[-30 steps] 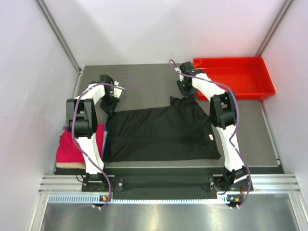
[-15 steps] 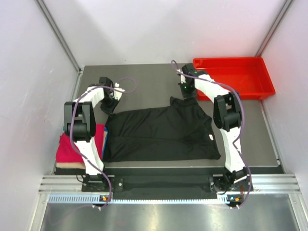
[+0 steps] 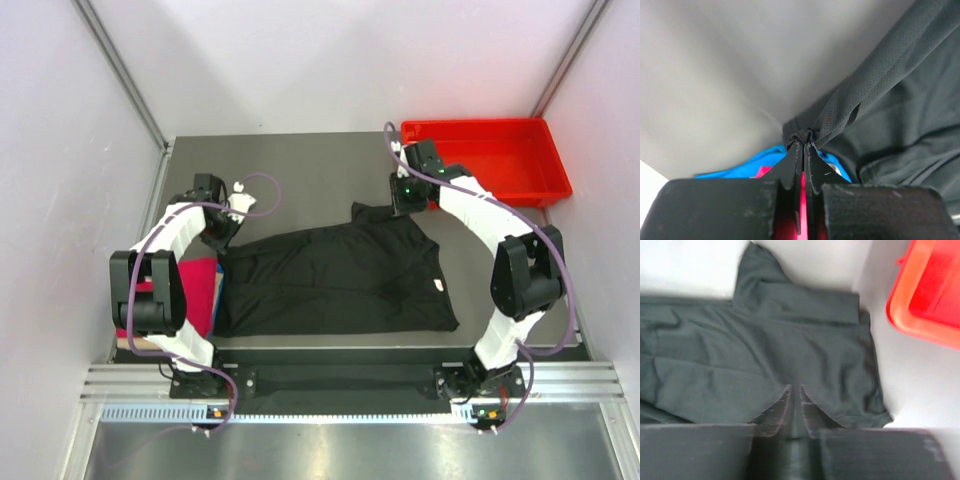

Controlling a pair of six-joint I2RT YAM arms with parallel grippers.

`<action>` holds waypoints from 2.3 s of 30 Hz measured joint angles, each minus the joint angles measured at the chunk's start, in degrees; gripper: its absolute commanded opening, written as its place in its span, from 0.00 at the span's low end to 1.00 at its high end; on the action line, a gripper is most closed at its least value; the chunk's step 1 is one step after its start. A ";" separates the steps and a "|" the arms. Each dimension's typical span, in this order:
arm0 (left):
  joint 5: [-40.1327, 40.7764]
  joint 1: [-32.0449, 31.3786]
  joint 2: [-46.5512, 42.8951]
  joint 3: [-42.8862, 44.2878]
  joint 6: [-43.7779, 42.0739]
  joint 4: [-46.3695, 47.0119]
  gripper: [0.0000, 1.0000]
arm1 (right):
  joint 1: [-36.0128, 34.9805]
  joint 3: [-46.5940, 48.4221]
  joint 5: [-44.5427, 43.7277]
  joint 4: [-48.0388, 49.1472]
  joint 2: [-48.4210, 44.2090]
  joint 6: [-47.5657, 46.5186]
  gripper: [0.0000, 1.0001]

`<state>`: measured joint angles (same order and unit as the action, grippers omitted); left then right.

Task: Fold and stack the t-shirts
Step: Fold the tshirt

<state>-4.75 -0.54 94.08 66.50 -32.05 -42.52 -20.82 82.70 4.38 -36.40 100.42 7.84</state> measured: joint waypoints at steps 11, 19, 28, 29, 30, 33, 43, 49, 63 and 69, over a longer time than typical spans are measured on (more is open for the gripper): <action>-0.85 0.00 2.75 1.81 -0.68 -0.70 0.00 | 0.00 19.56 -4.90 0.37 19.67 2.34 0.53; -1.11 0.00 3.26 1.86 -0.70 -0.74 0.00 | 0.00 23.39 -11.76 -2.78 27.98 2.84 0.56; -1.49 0.00 3.61 1.86 -0.72 -0.79 0.00 | -0.44 22.71 -13.79 -2.25 29.62 4.04 0.45; -1.53 0.00 3.61 1.86 -0.72 -0.76 0.00 | -0.42 22.67 -13.73 -1.97 29.59 4.28 0.28; -1.60 0.00 3.61 1.86 -0.72 -0.79 0.00 | -0.39 22.62 -13.60 -1.70 29.59 4.13 0.19; -1.68 0.00 3.61 1.88 -0.72 -0.76 0.00 | -0.39 22.29 -13.33 -0.81 29.57 4.46 0.00; -1.68 0.00 3.54 1.88 -0.72 -0.87 0.00 | -0.37 17.16 -11.85 -0.83 25.49 4.83 0.00; -1.68 0.00 1.44 1.88 -0.72 -0.76 0.00 | -0.39 5.62 -9.79 1.22 13.20 5.46 0.00; 0.33 0.00 -6.29 -6.97 -2.84 0.39 0.00 | -0.39 -25.97 -6.36 8.44 -14.95 7.72 0.00; 0.96 0.00 -6.32 -9.73 -4.15 0.50 0.00 | -0.39 -36.15 -4.31 11.43 -19.43 10.03 0.00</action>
<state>-3.79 -0.54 87.77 56.77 -36.21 -42.02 -21.21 46.54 0.08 -24.97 80.99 17.87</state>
